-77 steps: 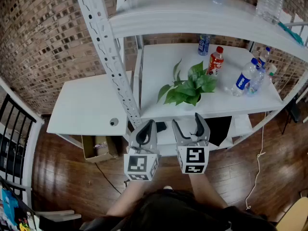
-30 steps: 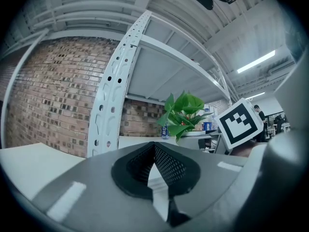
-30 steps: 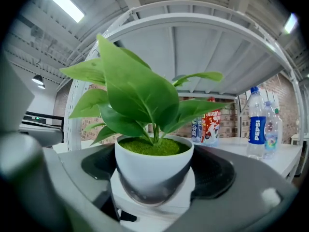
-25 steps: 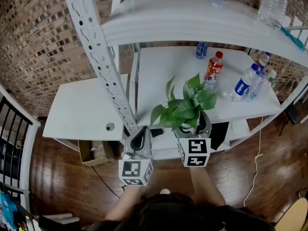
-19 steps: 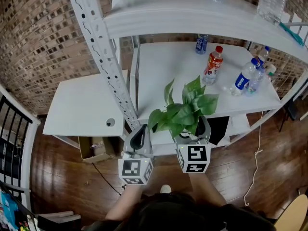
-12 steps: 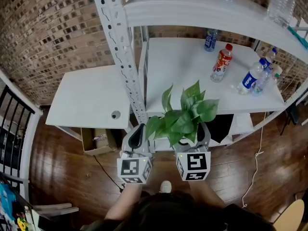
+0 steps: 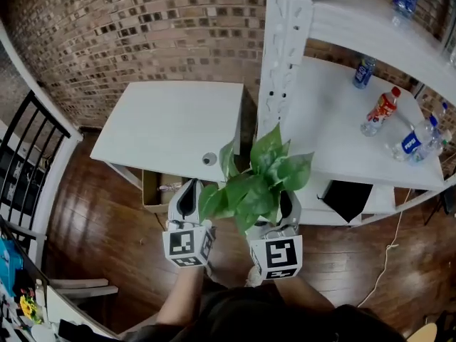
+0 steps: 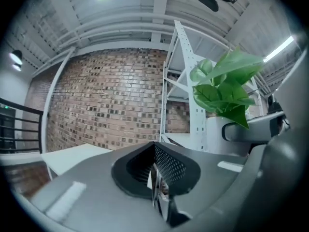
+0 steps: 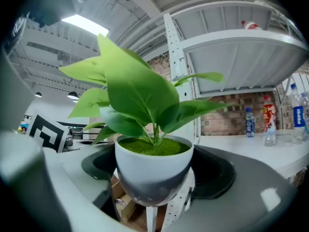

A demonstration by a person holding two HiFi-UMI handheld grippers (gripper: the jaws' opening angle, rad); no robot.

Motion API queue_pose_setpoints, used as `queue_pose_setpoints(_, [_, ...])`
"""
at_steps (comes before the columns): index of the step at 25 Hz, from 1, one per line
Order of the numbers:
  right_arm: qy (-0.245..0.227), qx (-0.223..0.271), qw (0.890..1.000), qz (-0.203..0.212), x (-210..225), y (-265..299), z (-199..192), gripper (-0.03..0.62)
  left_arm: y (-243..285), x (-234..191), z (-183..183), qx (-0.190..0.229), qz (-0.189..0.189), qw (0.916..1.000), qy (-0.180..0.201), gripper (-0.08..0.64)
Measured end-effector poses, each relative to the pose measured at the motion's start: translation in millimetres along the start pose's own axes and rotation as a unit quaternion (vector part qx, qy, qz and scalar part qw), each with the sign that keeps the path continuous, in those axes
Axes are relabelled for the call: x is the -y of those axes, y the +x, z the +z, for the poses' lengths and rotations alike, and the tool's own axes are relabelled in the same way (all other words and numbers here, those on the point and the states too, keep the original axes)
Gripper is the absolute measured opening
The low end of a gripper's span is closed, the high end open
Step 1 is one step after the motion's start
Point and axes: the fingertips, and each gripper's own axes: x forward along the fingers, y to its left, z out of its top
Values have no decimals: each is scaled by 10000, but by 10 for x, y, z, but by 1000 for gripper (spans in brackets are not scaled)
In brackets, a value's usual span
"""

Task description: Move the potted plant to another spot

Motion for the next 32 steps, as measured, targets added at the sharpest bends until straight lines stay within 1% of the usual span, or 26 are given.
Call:
queue_pose_setpoints(2, [9,-16,9999,114,-264,194,26,466,0,-291,36,-3,103,9999,99,12])
queue_pose_setpoints(4, [29,-30,9999,139,-477,438,47,466,38,-547,102,-11,100,9999,133,12])
queue_pose_setpoints(8, [-96,9,9999,-52,-833,941,62,466,119,-1010,193,17,-118,9998,157,12])
queue_pose_setpoints(12, [-75,35,9994,-323,-1079,1462,-81,467,255,-1430,206,24,-408,9990,174,12])
queue_pose_setpoints(15, [-67,-36,9986,-524,-1144,1857,-239,468,440,-1722,184,9,-540,9984,158,12])
queue_pose_setpoints(18, [-103,-64,9977,-660,-1211,2228,-373,468,645,-2023,141,-11,-586,9982,126,12])
queue_pose_setpoints(23, [-79,-60,9967,-808,-1281,2814,-741,468,984,-2497,-92,-90,-568,9983,22,12])
queue_pose_setpoints(28, [-22,-235,9949,-982,-1201,3222,-1255,468,1225,-2601,-347,-115,-766,9969,-105,12])
queue_pose_setpoints(32, [-29,-393,9932,-1097,-1235,3427,-1528,468,1362,-2733,-400,-170,-874,9958,-200,12])
